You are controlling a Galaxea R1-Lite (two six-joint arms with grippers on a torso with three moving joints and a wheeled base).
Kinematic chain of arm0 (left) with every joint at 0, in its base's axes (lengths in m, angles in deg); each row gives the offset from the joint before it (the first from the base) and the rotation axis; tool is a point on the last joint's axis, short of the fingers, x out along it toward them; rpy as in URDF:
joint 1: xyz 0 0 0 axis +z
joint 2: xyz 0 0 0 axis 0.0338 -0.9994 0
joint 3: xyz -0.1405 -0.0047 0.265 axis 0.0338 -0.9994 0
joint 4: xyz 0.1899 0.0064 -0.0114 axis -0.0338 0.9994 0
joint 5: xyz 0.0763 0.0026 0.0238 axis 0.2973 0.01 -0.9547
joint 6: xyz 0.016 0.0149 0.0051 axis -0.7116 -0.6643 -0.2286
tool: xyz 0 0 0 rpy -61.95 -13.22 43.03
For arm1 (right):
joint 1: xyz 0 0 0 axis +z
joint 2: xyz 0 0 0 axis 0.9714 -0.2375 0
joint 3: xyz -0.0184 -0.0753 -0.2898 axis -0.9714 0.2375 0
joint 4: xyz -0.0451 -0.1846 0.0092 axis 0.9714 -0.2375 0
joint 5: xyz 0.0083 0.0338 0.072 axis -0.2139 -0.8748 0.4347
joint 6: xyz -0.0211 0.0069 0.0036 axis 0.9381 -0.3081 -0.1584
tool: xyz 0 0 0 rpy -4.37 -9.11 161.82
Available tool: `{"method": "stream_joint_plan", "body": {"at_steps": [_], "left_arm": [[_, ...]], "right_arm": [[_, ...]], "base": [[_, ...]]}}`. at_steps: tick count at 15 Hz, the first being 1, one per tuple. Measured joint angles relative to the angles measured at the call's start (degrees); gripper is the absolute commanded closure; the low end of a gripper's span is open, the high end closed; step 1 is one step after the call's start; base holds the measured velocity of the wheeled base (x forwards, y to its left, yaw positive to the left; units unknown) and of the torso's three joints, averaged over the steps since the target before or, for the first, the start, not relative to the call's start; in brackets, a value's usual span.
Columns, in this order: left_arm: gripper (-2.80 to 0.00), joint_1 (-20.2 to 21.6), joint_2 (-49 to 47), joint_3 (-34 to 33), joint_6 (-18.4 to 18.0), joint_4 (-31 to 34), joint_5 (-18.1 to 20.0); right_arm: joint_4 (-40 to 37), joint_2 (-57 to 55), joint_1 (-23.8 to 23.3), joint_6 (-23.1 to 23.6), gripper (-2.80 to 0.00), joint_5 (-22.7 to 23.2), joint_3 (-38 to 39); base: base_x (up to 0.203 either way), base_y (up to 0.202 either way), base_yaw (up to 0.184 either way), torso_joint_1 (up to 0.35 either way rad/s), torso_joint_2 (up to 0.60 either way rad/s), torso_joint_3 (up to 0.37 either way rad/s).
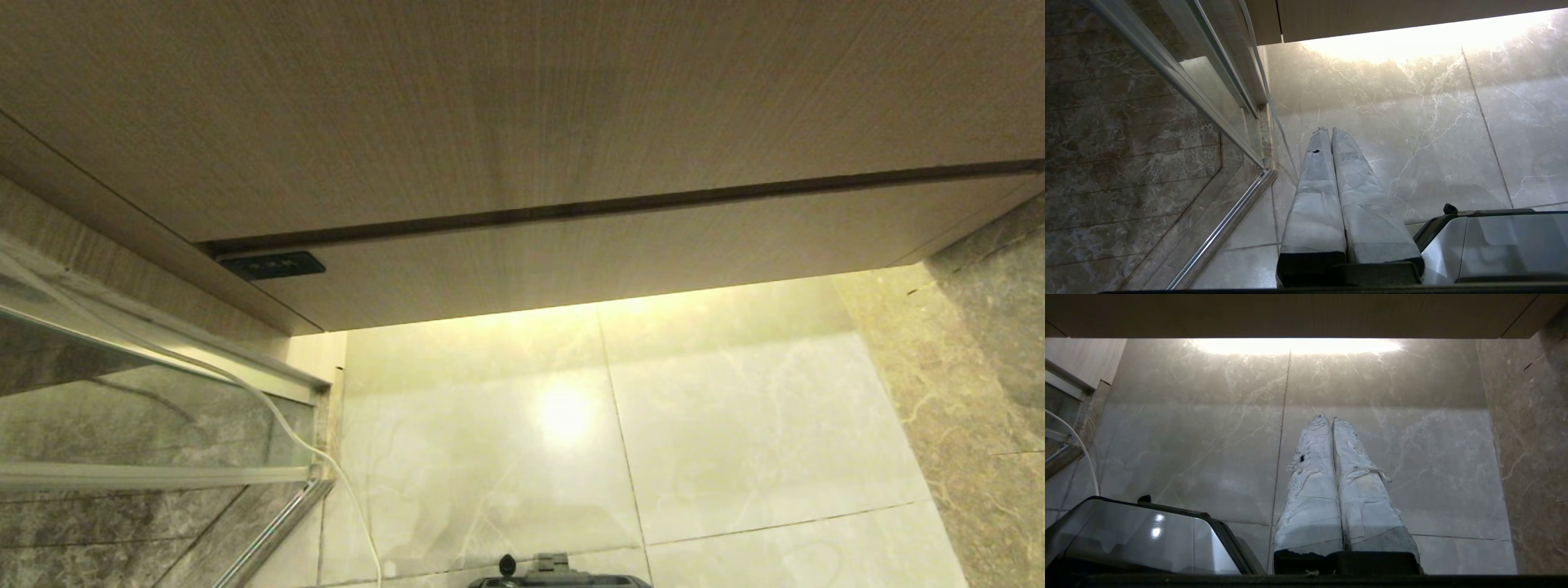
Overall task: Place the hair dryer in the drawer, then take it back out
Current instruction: Pull open the drawer
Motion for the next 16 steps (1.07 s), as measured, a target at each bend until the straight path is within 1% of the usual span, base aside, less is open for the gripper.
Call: {"method": "stream_joint_plan", "body": {"at_steps": [4,9,11,13,14,15,16], "left_arm": [[0.0,0.0,0.0,0.0,0.0,0.0,0.0],[0.0,0.0,0.0,0.0,0.0,0.0,0.0],[0.0,0.0,0.0,0.0,0.0,0.0,0.0],[0.0,0.0,0.0,0.0,0.0,0.0,0.0],[0.0,0.0,0.0,0.0,0.0,0.0,0.0],[0.0,0.0,0.0,0.0,0.0,0.0,0.0],[0.0,0.0,0.0,0.0,0.0,0.0,0.0]], "right_arm": [[0.2,0.0,0.0,1.8,0.0,0.0,0.0],[-0.1,0.0,0.0,0.1,0.0,0.0,0.0],[0.3,0.0,0.0,1.2,0.0,0.0,0.0],[0.6,0.0,0.0,1.2,0.0,0.0,0.0],[0.0,0.0,0.0,1.3,0.0,0.2,-0.6],[-1.2,0.0,0.0,1.3,0.0,0.3,-4.0],[-3.8,0.0,0.0,1.3,0.0,0.4,-9.0]], "base": [[0.0,0.0,0.0,0.0,0.0,0.0],[0.0,0.0,0.0,0.0,0.0,0.0],[0.0,0.0,0.0,0.0,0.0,0.0],[0.0,0.0,0.0,0.0,0.0,0.0],[0.0,0.0,0.0,0.0,0.0,0.0],[0.0,0.0,0.0,0.0,0.0,0.0],[0.0,0.0,0.0,0.0,0.0,0.0]]}}
